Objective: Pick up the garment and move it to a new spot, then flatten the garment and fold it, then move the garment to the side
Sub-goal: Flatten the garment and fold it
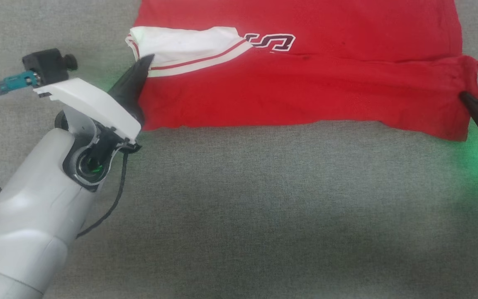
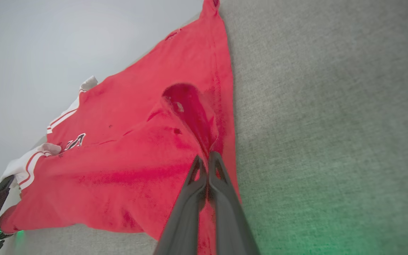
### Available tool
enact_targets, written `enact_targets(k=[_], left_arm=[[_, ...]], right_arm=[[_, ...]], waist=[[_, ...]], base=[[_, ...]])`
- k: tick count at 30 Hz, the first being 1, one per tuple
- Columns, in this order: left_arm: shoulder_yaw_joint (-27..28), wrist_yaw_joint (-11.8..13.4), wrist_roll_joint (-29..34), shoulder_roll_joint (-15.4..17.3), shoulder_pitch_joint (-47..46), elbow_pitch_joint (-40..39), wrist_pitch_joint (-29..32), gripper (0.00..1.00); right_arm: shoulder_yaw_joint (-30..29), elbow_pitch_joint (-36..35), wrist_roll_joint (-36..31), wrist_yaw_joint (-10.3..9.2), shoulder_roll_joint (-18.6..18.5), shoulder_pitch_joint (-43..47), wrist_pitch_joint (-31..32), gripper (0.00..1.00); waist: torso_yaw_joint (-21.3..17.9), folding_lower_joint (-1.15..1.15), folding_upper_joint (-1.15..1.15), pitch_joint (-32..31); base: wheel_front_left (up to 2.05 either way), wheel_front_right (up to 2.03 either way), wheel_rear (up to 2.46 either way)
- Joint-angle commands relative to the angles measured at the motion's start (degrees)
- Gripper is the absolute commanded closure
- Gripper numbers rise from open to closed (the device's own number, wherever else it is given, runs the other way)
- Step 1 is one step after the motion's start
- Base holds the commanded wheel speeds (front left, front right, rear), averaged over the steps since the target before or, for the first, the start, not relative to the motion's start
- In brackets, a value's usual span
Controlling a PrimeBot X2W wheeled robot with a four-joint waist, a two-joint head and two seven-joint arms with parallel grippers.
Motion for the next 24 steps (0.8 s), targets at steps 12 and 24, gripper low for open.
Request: enact_targets(k=[12,24], left_arm=[[-9.0,0.0,9.5,0.8,-4.7,10.7,-2.8,0.00],[-16.1,0.5,14.6,6.8,-9.9,5.4,5.9,0.00]], right_arm=[[5.4,3.5,-2.6,-0.02,-2.0,-2.9,-5.2,0.40],[4.9,0.8,-2.0,-0.01,-6.0,2.5,-12.0,0.00]], waist=[[0.3,0.00,0.00,0.3],[3.0,0.00,0.00,-6.7]], base=[[0.00,0.00,0.00],[0.00,0.00,0.00]])
